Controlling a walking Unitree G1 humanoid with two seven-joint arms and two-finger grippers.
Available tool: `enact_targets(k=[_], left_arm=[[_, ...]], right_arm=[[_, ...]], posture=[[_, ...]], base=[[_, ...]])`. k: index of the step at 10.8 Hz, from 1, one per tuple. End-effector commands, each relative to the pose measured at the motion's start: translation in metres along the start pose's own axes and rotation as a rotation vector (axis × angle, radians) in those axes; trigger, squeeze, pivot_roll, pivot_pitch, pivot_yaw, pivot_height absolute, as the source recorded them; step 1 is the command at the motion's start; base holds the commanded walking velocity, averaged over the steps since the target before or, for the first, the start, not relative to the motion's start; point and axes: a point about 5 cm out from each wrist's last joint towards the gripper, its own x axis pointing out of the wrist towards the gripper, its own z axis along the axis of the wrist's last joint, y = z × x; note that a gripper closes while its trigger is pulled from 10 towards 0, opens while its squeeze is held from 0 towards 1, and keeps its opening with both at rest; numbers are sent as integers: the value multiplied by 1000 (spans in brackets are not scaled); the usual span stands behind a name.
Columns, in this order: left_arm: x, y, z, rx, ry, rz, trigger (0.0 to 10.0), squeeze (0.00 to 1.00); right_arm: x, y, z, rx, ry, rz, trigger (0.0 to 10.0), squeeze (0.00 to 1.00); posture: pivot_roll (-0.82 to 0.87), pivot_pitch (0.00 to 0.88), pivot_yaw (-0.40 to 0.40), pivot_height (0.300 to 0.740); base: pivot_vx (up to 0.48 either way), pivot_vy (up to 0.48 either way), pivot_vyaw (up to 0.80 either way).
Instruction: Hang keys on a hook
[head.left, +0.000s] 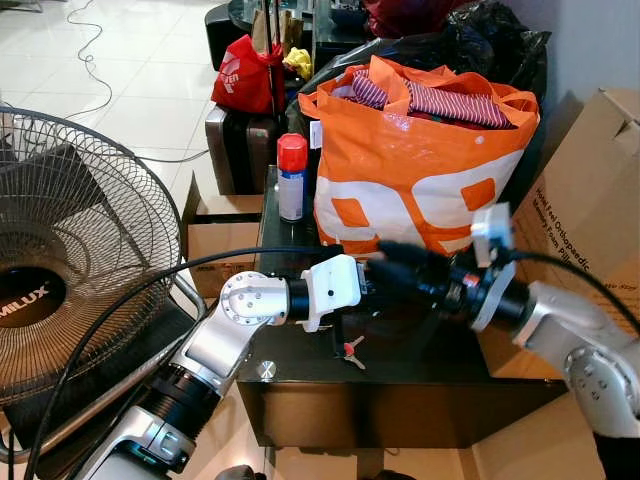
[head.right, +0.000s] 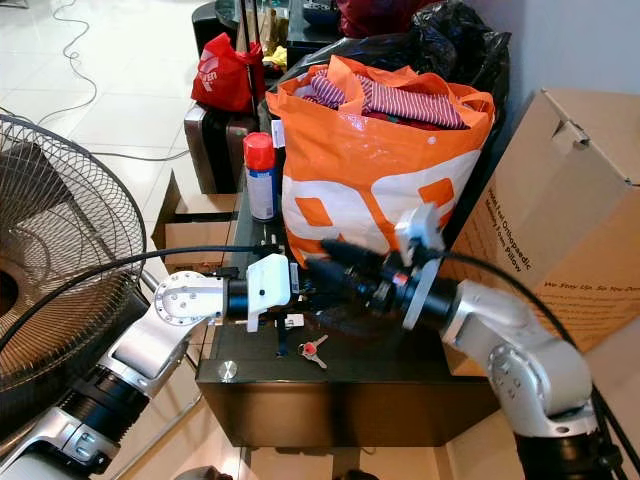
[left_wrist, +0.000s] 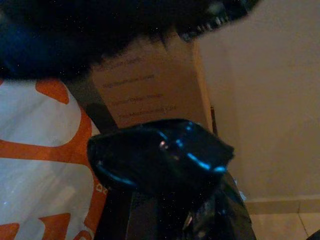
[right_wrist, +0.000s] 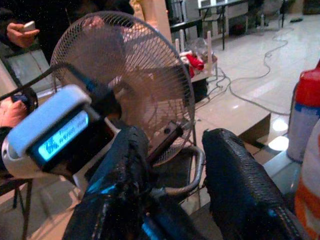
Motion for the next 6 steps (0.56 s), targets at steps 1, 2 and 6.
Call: enact_targets(k=[1,2,6], left_arm=[[-2,1,-3,-7,23,5,0,0],[-3,2,-6,-5,41,6,0,0],[-8,15,-8,28,62,100,0,0]], right_arm=[[-3,-2,7,-4,-37,-9,10000,1000],[-5,0,11,22,-73,4,10000,1000],[-10,-10,5,9,-49,-144,10000,1000]], posture=[[-140,0,-26,740],[-140,0,-23,740],[-141,0,-26,740]], base=[[0,0,0],[0,0,0],[0,0,0]])
